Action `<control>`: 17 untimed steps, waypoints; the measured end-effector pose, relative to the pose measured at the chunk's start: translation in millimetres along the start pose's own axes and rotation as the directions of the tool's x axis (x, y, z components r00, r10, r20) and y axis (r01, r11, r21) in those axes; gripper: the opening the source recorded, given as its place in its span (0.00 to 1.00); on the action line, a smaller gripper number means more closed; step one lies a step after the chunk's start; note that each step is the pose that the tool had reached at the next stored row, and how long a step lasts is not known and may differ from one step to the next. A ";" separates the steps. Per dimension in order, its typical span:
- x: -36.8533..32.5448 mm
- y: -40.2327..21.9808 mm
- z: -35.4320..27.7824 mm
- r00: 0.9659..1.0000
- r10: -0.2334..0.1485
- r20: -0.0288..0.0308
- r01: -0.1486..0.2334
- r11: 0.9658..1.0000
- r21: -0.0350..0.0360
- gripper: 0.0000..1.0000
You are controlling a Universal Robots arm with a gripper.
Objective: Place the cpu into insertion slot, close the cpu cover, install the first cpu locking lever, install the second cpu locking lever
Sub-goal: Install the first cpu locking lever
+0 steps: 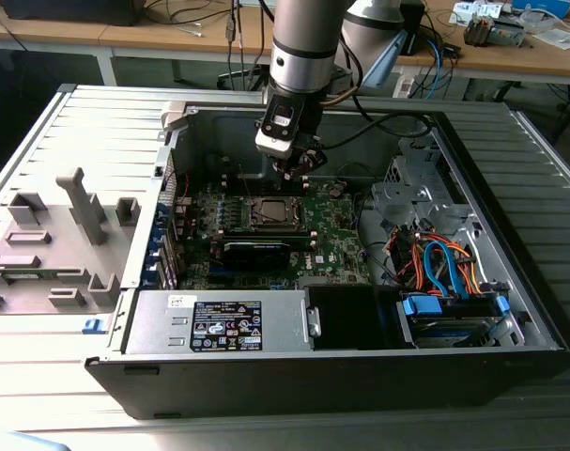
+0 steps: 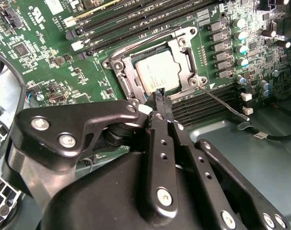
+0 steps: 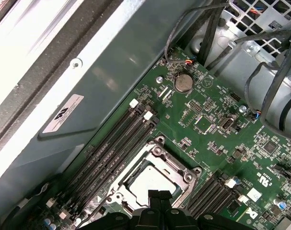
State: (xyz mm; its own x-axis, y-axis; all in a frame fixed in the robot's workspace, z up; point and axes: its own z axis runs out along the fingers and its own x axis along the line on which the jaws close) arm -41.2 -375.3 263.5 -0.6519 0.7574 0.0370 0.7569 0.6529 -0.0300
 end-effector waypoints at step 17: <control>0.0 0.0 0.0 0.999 -0.050 -0.002 0.050 0.999 -0.001 0.11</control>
State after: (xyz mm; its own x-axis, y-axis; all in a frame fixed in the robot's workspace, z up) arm -41.2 -375.3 263.6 -0.6888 0.7238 0.0402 0.7234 0.6899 -0.0270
